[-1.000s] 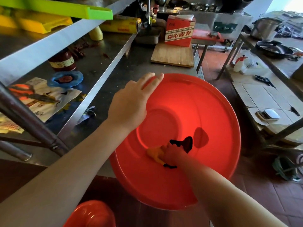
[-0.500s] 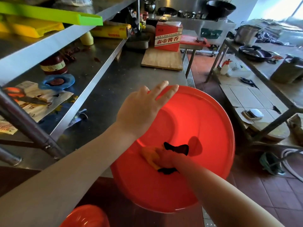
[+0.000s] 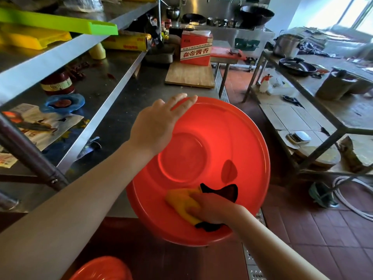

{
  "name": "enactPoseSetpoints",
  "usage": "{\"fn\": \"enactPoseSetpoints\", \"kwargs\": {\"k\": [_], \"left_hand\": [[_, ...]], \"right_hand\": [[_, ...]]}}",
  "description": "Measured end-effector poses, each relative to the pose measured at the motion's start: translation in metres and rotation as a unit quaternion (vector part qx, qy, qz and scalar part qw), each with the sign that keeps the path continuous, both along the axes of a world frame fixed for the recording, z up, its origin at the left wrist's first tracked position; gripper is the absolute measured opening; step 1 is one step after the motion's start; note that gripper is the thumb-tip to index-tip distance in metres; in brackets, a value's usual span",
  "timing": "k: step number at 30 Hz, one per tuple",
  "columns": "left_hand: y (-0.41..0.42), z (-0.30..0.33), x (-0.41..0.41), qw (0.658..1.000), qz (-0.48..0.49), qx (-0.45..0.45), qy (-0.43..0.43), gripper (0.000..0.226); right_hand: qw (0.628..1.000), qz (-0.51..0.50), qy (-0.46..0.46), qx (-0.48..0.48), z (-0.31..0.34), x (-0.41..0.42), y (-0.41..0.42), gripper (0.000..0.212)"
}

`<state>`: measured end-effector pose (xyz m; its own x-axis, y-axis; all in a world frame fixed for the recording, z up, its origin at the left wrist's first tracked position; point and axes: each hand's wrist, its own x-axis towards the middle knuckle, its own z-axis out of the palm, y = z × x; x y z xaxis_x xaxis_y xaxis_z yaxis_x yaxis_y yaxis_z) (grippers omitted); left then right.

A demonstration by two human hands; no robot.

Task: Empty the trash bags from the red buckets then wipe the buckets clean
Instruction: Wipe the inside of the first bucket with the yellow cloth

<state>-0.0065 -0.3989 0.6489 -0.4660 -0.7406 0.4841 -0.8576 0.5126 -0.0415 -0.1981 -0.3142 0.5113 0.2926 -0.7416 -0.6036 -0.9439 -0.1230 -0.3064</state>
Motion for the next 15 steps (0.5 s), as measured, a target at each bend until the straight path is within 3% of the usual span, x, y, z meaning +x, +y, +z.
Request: {"fn": "enactPoseSetpoints", "kwargs": {"k": [4, 8, 15], "left_hand": [[-0.002, 0.002, 0.000, 1.000, 0.000, 0.008, 0.005, 0.081], [-0.009, 0.001, 0.004, 0.999, 0.019, 0.018, 0.025, 0.085], [-0.014, 0.002, 0.001, 1.000, 0.007, 0.016, 0.021, 0.086]], "right_hand": [[1.000, -0.011, -0.006, 0.003, 0.031, -0.006, 0.027, 0.060], [0.997, -0.015, 0.049, -0.053, 0.047, -0.007, 0.040, 0.055], [0.998, -0.005, 0.057, -0.031, 0.018, -0.002, 0.009, 0.062]]}}
